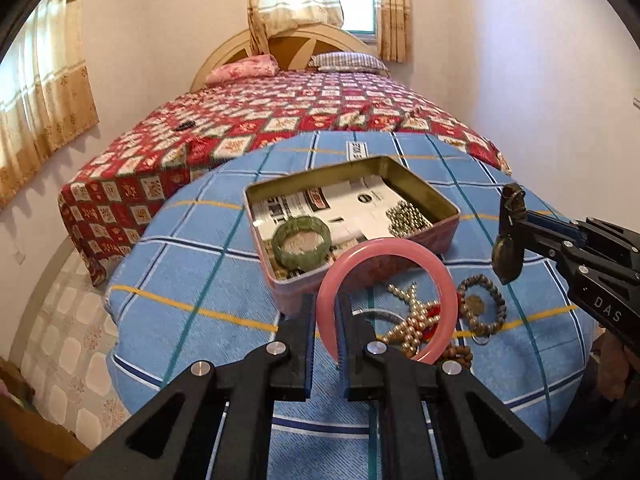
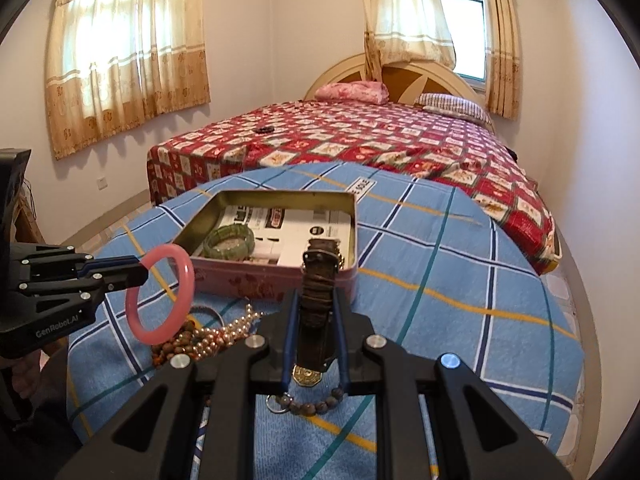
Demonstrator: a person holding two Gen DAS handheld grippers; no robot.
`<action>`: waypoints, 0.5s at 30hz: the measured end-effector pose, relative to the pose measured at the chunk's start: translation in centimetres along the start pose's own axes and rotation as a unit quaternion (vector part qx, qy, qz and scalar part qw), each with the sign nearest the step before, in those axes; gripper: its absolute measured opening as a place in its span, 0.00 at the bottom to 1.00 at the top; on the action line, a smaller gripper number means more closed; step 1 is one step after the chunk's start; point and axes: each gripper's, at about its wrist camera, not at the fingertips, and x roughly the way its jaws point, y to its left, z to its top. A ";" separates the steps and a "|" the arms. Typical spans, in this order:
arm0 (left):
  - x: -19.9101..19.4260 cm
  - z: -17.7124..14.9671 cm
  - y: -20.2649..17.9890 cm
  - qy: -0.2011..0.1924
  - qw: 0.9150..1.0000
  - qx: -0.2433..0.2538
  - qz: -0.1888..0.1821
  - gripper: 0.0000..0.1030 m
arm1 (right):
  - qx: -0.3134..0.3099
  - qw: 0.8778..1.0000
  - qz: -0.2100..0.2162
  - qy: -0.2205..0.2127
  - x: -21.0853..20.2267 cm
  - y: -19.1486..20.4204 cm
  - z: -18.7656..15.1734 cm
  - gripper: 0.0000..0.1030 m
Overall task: Organize jewelry
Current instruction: 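Carry the pink bangle with the left gripper while the right gripper carries the watch to the tin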
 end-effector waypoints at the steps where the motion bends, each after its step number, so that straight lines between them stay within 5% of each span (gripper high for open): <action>1: -0.1 0.2 0.1 -0.005 1.000 -0.002 0.002 0.08 | 0.000 1.000 0.000 -0.001 0.0 0.0 0.1 0.19; 15: 0.6 2.6 0.7 -0.026 0.999 -0.007 0.025 0.08 | -0.011 1.000 -0.007 0.007 1.0 0.1 0.4 0.18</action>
